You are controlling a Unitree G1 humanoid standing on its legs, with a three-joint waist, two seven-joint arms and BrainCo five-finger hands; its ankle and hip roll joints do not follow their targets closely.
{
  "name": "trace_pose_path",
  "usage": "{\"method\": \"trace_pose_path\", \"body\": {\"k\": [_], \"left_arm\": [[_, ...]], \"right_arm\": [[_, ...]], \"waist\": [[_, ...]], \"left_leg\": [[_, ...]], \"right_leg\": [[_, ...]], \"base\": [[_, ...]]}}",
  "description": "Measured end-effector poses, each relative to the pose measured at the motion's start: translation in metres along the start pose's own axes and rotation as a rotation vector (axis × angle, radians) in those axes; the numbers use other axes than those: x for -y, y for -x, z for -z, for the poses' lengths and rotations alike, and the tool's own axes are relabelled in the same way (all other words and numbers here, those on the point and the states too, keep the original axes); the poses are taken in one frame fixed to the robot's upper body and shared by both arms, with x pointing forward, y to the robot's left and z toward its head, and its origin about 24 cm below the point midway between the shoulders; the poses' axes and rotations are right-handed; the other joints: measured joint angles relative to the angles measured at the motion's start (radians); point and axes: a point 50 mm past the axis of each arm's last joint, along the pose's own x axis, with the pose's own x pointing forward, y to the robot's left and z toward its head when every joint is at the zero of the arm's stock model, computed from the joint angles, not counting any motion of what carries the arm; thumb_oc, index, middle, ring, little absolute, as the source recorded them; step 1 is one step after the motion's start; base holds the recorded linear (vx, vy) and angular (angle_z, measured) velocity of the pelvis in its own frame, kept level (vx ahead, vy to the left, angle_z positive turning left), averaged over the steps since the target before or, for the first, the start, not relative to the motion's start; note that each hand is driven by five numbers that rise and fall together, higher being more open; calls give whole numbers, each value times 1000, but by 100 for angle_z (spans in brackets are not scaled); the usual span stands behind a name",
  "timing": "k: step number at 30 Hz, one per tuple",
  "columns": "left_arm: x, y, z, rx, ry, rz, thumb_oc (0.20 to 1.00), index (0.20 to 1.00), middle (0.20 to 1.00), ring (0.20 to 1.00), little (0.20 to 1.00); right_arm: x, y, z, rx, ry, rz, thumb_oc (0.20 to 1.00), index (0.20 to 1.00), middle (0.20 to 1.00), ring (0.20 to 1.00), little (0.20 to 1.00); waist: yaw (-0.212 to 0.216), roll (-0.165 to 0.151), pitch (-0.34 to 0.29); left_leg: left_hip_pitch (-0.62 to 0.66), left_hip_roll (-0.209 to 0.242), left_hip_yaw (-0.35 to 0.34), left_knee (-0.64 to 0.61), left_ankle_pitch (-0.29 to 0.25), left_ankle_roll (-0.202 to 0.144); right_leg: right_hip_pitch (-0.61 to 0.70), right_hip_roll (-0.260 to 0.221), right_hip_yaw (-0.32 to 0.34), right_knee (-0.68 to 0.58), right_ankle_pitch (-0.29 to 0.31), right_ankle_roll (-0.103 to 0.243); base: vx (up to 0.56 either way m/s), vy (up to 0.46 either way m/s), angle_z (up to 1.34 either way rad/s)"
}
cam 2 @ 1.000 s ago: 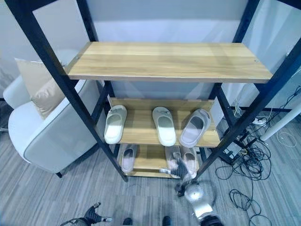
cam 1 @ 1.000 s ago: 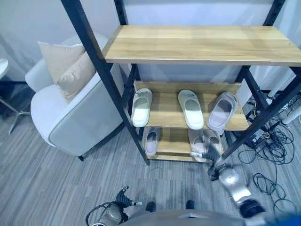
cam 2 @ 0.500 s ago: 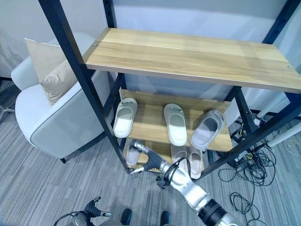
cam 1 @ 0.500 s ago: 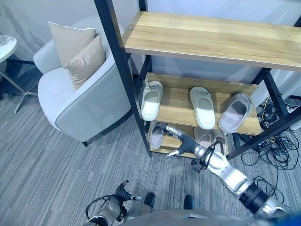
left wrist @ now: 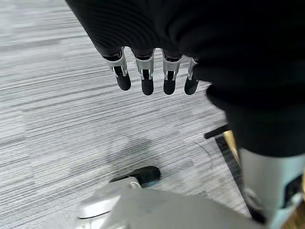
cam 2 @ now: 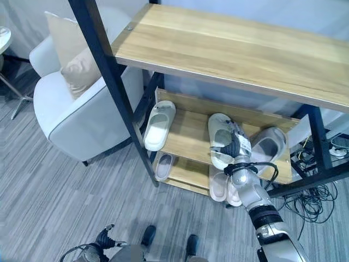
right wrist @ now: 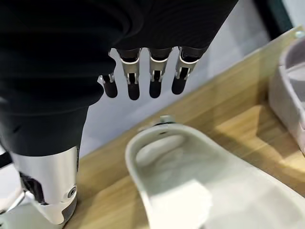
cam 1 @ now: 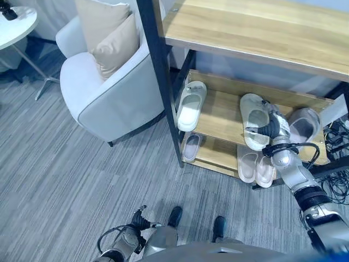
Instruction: Arrange the slippers neatly on the shoe rack.
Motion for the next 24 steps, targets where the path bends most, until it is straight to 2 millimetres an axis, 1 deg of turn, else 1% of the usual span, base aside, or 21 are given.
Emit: {"method": "trace_pose_path", "body": {"k": [1,4,5,6,8,9,12,14,15,16,18,19,20,21,24], "left_arm": [[0,0,0,1,0,-5,1000,1000,1000,1000,1000],[0,0,-2,6,2,-10,1000,1000,1000,1000,1000],[0,0,-2,9,-1,-18,1000,1000,1000,1000,1000],[0,0,-3,11,-1,-18,1000,1000,1000,1000,1000],[0,-1,-4,18,0,-23,1000,1000,1000,1000,1000],[0,-1,-4,11,31,-25,1000,1000,1000,1000,1000],[0,-1,-4,9,36,-27,1000,1000,1000,1000,1000],[-1,-1,-5,11,37,-29,1000,1000,1000,1000,1000],[-1,-1,-5,13,39,-28,1000,1000,1000,1000,1000],[-1,-1,-5,10,61,-31,1000,1000,1000,1000,1000],[-1,-2,-7,13,69,-32,1000,1000,1000,1000,1000],[-1,-2,-8,18,66,-32,1000,1000,1000,1000,1000],[-2,-2,-9,23,66,-34,1000,1000,1000,1000,1000],[-3,-3,-10,28,65,-34,1000,1000,1000,1000,1000],[-7,-5,-15,41,62,-44,1000,1000,1000,1000,1000]], "right_arm": [[0,-1,2,-12,0,6,1000,1000,1000,1000,1000],[7,-3,21,-118,-17,76,1000,1000,1000,1000,1000],[13,-3,26,-159,-52,128,1000,1000,1000,1000,1000],[14,-3,29,-176,-57,142,1000,1000,1000,1000,1000],[16,-2,47,-282,-86,174,1000,1000,1000,1000,1000],[16,-2,50,-300,-90,189,1000,1000,1000,1000,1000],[19,-10,44,-306,-143,213,1000,1000,1000,1000,1000],[17,-17,39,-302,-157,195,1000,1000,1000,1000,1000],[16,-19,36,-293,-160,183,1000,1000,1000,1000,1000],[16,-25,28,-271,-176,175,1000,1000,1000,1000,1000],[18,-28,27,-269,-178,180,1000,1000,1000,1000,1000],[20,-33,21,-252,-180,182,338,338,338,338,338],[22,-36,17,-237,-179,185,213,213,213,213,213],[24,-38,16,-231,-179,189,200,200,200,200,200],[30,-41,15,-213,-150,195,200,200,200,200,200]], "waist": [[-1,1,4],[1,6,11],[-1,11,15],[-1,13,16],[0,16,18],[3,18,20],[3,18,20],[4,19,22],[8,20,22],[12,21,25],[24,21,27],[26,19,28],[27,18,29],[28,17,30],[41,0,40]], "left_leg": [[-2,0,-4,0,0,-1],[-10,0,-14,0,1,-1],[-15,-1,-21,0,2,-1],[-16,-2,-23,0,2,-2],[-34,-1,-37,0,6,-7],[-46,-1,-38,0,9,-8],[-61,-2,-42,0,10,-8],[-69,-2,-42,0,11,-8],[-70,-2,-42,0,11,-8],[-78,-3,-43,0,11,-8],[-83,-3,-46,0,11,-8],[-91,-4,-50,0,11,-9],[-96,-4,-53,0,13,-10],[-99,-4,-57,0,15,-11],[-100,-5,-61,0,15,-11]], "right_leg": [[0,0,-4,0,0,0],[-3,-2,-14,0,-4,1],[-5,-2,-22,0,-5,1],[-5,-2,-25,0,-6,2],[-15,-1,-40,0,-8,3],[-27,0,-42,0,-7,2],[-40,-1,-45,0,-6,1],[-48,-1,-45,0,-6,1],[-48,-1,-46,0,-7,2],[-57,-1,-47,0,-7,2],[-61,-2,-51,1,-7,2],[-66,-2,-56,2,-7,2],[-70,-2,-57,3,-7,2],[-71,-1,-61,4,-7,2],[-70,-2,-66,4,-7,2]], "base": [[26,-6,12],[12,-4,12],[5,-5,11],[9,-4,18],[18,-7,16],[13,-9,6],[14,-3,4],[33,12,1],[56,17,1],[36,10,2],[30,13,6],[20,11,8],[11,2,10],[8,5,10],[6,6,5]]}}
